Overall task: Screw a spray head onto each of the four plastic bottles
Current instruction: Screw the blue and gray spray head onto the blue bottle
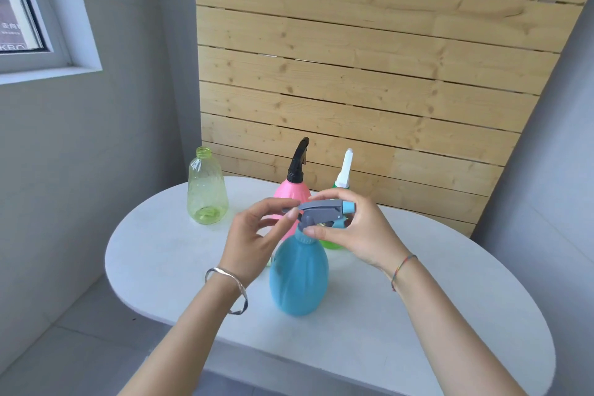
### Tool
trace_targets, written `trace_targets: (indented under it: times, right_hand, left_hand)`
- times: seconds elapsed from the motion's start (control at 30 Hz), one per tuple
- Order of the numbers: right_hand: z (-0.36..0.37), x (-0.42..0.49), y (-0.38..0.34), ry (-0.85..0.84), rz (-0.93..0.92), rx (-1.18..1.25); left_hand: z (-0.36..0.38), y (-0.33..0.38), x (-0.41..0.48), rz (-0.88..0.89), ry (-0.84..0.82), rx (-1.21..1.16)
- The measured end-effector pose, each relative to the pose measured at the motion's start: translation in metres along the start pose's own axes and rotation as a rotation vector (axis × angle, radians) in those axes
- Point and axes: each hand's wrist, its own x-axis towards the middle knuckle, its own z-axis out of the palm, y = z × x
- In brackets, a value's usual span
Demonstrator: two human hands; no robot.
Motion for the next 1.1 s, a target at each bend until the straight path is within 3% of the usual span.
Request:
trace_targets:
  times: [0.13,0.23,0.3,0.43,0.53,0.77,0.9,1.1]
  right_hand:
    - [0.000,-0.007,0.024,-0.097,0.057,0.383]
    - [0.009,-0.015,0.041,-0.220,0.129,0.539]
    - [0.017,-0.016,0.046,-0.218,0.149,0.571]
    - [0.027,-0.014,0.049,-0.176,0.174,0.630]
    - [0.032,-0.013,0.049,-0.152,0.191,0.666]
    - [0.046,-0.013,0.046,-0.023,0.109,0.602]
    - [0.045,-0.011,0.042,-0.132,0.104,0.488]
    - [0.045,-0.014,0.048,-0.057,0.149,0.627]
  left_hand:
    - [0.001,-0.004,0.002,0.025,0.032,0.006]
    - [-0.002,-0.005,0.002,0.011,-0.008,-0.020]
    - [-0.007,-0.011,0.002,-0.068,-0.114,0.025]
    - [-0.018,-0.032,-0.006,-0.333,-0.475,0.187]
    - [-0.015,-0.046,-0.015,-0.343,-0.608,0.366]
    - [-0.010,-0.057,-0.018,-0.326,-0.602,0.359]
    - [-0.011,-0.058,-0.018,-0.331,-0.601,0.364]
    - [-0.010,-0.058,-0.018,-0.339,-0.607,0.373]
